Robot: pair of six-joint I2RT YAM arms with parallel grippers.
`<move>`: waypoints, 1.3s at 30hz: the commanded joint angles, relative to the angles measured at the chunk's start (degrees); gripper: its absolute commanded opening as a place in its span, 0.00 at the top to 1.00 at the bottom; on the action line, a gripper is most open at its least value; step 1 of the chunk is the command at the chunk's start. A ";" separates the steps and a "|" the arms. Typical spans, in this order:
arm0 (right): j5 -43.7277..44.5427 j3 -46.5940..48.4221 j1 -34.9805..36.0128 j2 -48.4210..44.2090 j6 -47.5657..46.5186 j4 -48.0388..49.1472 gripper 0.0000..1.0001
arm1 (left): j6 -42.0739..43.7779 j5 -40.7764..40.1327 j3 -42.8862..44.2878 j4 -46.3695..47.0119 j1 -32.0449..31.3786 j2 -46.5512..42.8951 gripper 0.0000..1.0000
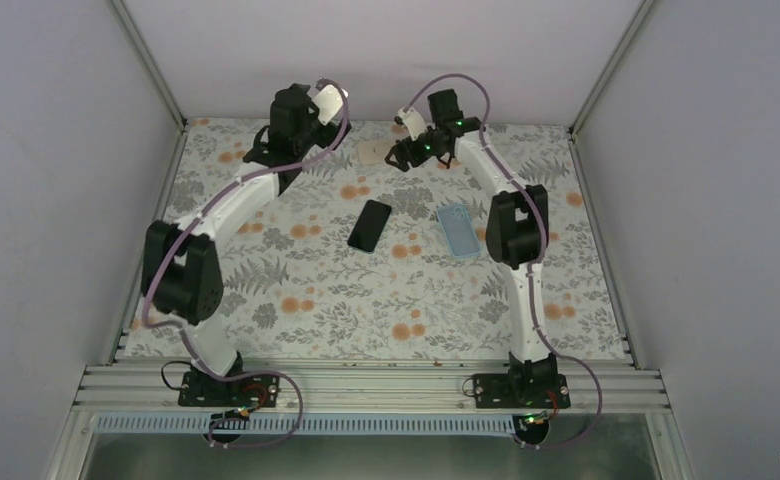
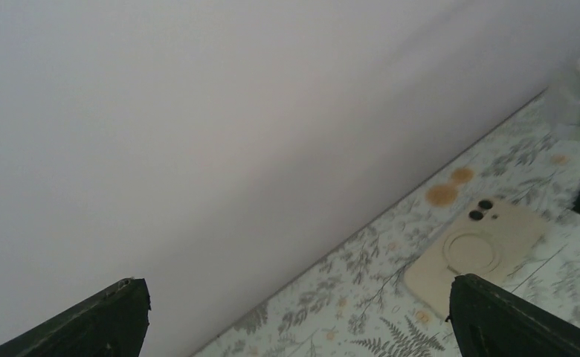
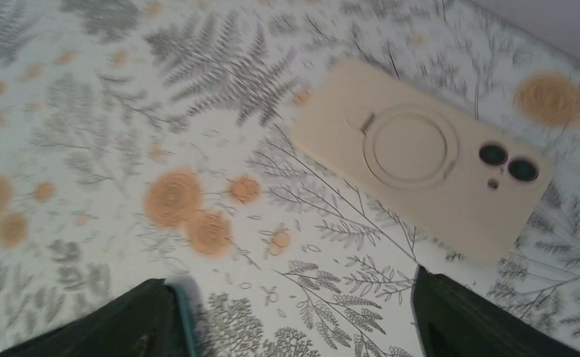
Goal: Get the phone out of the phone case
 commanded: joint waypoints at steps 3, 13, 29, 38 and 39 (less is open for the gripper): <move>8.73 7.64 -1.01 9.22 4.20 4.84 0.37 | -8.09 -3.17 5.17 -1.66 3.33 11.43 0.03; 20.01 15.86 -1.65 18.86 10.85 14.52 0.97 | -10.98 -5.77 8.68 0.98 3.90 19.95 0.00; 23.80 20.48 -2.54 23.89 11.90 13.72 0.92 | -17.07 -8.17 70.21 -35.54 4.93 60.62 0.00; 22.33 20.26 -4.11 24.72 10.61 5.11 0.89 | -16.33 -6.23 69.59 -36.31 5.11 63.72 0.00; 21.11 19.99 -4.37 24.89 10.20 4.16 0.89 | -16.52 -5.47 69.14 -35.65 5.07 63.84 0.00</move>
